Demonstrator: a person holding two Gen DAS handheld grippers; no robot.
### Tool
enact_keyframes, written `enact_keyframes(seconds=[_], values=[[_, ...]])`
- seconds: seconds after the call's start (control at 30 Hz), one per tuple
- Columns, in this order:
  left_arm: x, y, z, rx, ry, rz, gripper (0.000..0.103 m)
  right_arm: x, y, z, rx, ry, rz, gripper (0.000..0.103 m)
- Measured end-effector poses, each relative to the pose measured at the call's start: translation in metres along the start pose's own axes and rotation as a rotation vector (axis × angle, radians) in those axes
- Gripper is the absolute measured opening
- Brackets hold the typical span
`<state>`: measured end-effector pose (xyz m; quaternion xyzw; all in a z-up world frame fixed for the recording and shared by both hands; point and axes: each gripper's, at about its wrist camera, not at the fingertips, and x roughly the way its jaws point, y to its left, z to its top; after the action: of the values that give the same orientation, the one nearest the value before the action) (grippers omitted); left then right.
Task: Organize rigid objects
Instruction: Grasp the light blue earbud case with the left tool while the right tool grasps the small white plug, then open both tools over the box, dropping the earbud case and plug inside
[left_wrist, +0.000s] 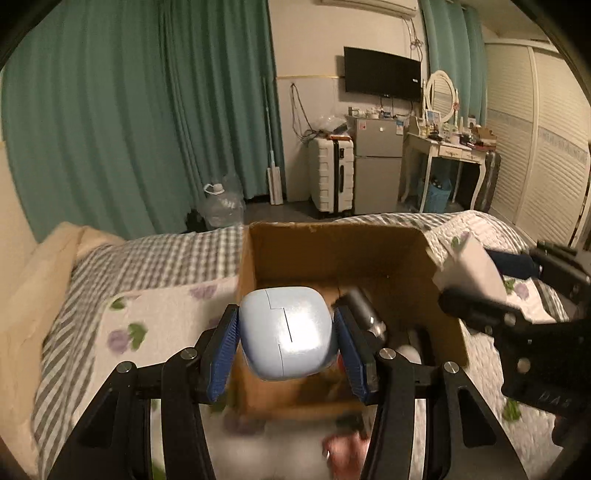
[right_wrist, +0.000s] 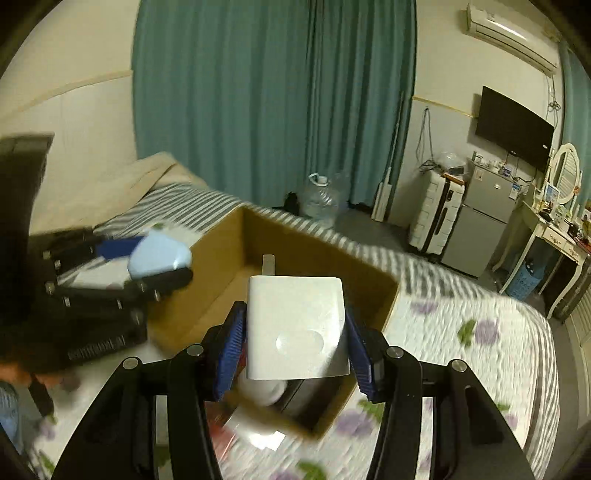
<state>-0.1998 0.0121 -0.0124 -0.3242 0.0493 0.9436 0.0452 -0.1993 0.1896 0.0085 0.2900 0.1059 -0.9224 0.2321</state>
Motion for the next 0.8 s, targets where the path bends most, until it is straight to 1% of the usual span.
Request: enact_keyframes(seconds=[0.07, 0.13, 0.2, 0.27, 0.33, 0.4, 0.53, 0.57, 0.6, 0.63, 0.67, 0.73, 0.8], values=[[0.019, -0.002, 0.002, -0.008, 0.015, -0.002, 0.053, 0.021, -0.009, 0.005, 0.019, 0.007, -0.008, 0.052], [0.037, -0.009, -0.001, 0.017, 0.022, -0.002, 0.053, 0.037, -0.015, 0.001, 0.033, 0.018, -0.007, 0.052], [0.048, -0.014, -0.006, 0.028, 0.026, 0.006, 0.054, 0.048, -0.018, -0.005, 0.045, 0.032, 0.001, 0.052], [0.057, -0.016, -0.009, 0.027, 0.024, -0.001, 0.055, 0.053, -0.021, -0.010, 0.047, 0.048, 0.010, 0.052], [0.060, -0.015, -0.009, 0.011, 0.012, 0.020, 0.063, 0.055, -0.023, -0.011, 0.044, 0.054, 0.000, 0.052], [0.057, -0.012, -0.007, -0.009, 0.006, 0.023, 0.063, 0.057, -0.026, -0.008, 0.047, 0.049, -0.010, 0.052], [0.047, -0.002, -0.003, -0.039, 0.011, 0.033, 0.064, 0.060, -0.031, -0.006, 0.090, 0.042, 0.008, 0.053], [0.043, -0.001, -0.002, -0.037, 0.006, 0.039, 0.064, 0.060, -0.033, -0.005, 0.098, 0.024, 0.000, 0.062], [0.035, 0.001, -0.003, -0.035, -0.001, 0.045, 0.064, 0.058, -0.032, -0.005, 0.099, 0.013, -0.007, 0.080], [0.028, 0.002, -0.004, -0.034, -0.002, 0.051, 0.064, 0.055, -0.031, -0.005, 0.101, 0.001, -0.014, 0.087], [0.025, 0.002, -0.005, -0.034, -0.001, 0.055, 0.064, 0.047, -0.031, -0.006, 0.106, -0.020, -0.024, 0.089], [0.010, 0.002, -0.009, -0.039, 0.001, 0.069, 0.064, 0.037, -0.032, -0.008, 0.115, -0.032, -0.018, 0.089], [-0.006, 0.005, -0.015, -0.053, -0.007, 0.078, 0.067, 0.020, -0.034, -0.014, 0.127, -0.046, -0.031, 0.090]])
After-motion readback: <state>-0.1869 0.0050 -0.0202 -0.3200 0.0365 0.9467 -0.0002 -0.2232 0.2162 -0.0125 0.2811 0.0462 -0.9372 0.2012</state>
